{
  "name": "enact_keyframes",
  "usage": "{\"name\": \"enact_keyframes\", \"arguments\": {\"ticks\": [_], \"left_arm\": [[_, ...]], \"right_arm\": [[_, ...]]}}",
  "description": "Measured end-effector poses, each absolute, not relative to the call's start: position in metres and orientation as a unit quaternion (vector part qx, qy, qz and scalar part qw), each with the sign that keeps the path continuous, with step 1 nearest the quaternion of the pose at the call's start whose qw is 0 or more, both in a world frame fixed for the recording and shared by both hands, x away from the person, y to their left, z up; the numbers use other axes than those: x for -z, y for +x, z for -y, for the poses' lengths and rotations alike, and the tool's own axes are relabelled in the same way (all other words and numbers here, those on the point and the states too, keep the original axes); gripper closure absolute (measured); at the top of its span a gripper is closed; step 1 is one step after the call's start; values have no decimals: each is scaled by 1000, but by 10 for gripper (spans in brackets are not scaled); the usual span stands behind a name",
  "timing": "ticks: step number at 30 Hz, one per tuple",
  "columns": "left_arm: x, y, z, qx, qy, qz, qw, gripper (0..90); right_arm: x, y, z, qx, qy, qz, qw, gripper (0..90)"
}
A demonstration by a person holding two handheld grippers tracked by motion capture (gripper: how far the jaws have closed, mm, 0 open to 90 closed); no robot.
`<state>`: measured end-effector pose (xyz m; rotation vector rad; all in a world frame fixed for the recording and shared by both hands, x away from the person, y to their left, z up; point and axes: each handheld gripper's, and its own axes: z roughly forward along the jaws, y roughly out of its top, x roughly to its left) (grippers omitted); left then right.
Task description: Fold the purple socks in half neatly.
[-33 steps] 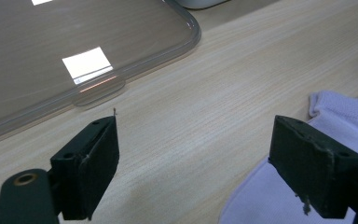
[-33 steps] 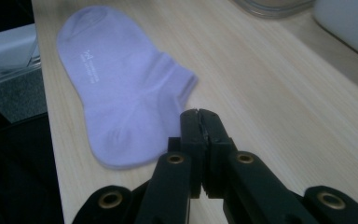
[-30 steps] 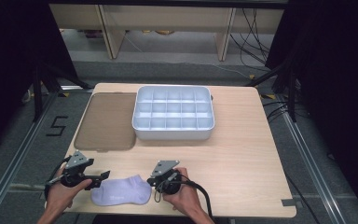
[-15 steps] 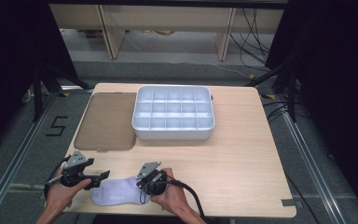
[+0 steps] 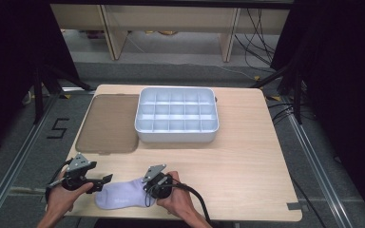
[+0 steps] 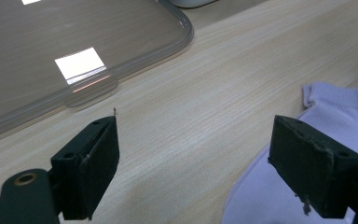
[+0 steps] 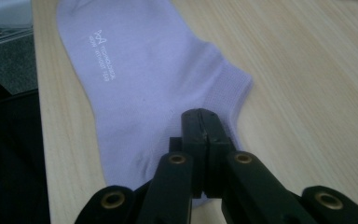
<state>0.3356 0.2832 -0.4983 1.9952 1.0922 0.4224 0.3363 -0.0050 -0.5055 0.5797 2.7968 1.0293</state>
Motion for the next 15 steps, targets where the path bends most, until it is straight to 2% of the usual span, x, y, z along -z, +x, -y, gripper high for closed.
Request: {"name": "enact_keyframes", "arguments": {"ticks": [1, 15], "left_arm": [[497, 336, -287, -166, 806, -419, 383, 155], [497, 336, -287, -162, 805, -419, 387, 155]], "right_arm": [[505, 338, 11, -336, 197, -919, 57, 900], [502, 343, 56, -319, 247, -912, 72, 900]]}}
